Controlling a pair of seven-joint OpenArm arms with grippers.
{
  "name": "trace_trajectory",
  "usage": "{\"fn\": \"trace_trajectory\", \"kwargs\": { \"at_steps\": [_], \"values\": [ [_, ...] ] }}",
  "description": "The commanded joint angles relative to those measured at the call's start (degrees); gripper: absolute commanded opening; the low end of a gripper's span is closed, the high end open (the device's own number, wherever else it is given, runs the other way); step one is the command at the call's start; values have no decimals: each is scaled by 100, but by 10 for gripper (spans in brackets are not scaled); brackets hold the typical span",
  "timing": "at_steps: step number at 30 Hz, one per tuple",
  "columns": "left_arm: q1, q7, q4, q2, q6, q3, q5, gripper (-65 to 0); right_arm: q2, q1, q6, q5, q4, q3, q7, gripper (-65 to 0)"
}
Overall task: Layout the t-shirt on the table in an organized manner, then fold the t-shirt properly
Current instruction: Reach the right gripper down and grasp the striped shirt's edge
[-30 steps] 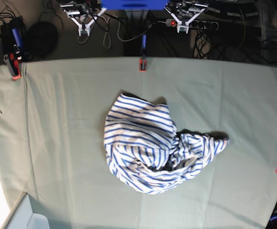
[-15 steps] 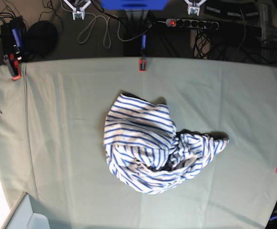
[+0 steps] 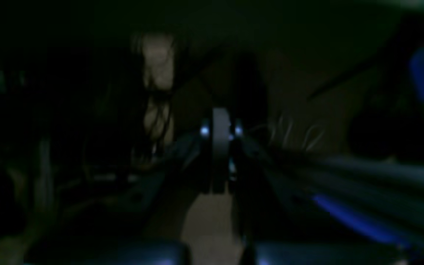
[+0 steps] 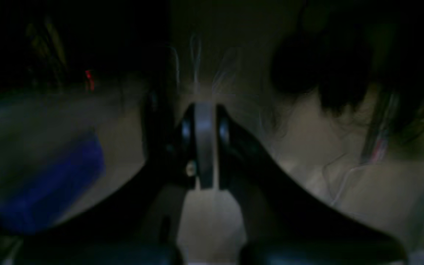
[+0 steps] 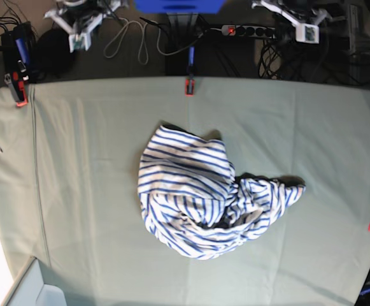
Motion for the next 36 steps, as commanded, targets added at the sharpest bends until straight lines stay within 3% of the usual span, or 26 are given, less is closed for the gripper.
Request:
{"fn": "trace_trajectory", "kwargs": {
  "at_steps": [1, 3, 8, 13, 17, 21, 27, 31, 36],
  "values": [
    [236, -85, 262, -95, -23, -16, -48, -649, 92, -150, 12, -6, 309, 25, 9, -650],
    [315, -85, 684, -201, -23, -96, -206, -646, 162, -212, 12, -6, 784, 16, -53, -650],
    [218, -77, 1387, -51, -23, -562, -663, -624, 215, 26, 12, -6, 1329, 51, -211, -650],
    [-327, 47, 1484, 19, -58, -649, -839, -382, 188, 641, 12, -6, 1346, 7, -589, -650],
    [-855, 425, 1413, 19, -67, -641, -812, -164, 180, 966, 21, -6, 1346, -2, -703, -543],
    [-1382, 794, 1246, 28, -40, -649, -839, -48, 180, 1168, 30, -6, 1346, -98, -703, -431],
    [-2041, 811, 728, 10, -23, -649, -821, -22, 206, 1661, 30, -6, 1302, -986, -712, -362],
    [-2147, 811, 367, 28, -58, -896, -839, -22, 188, 2241, 30, -6, 1056, -1707, -712, -355],
    [-2138, 811, 139, 28, -67, -1221, -839, -22, 83, 3173, 12, -6, -25, -2419, -712, -355]
  ]
}}
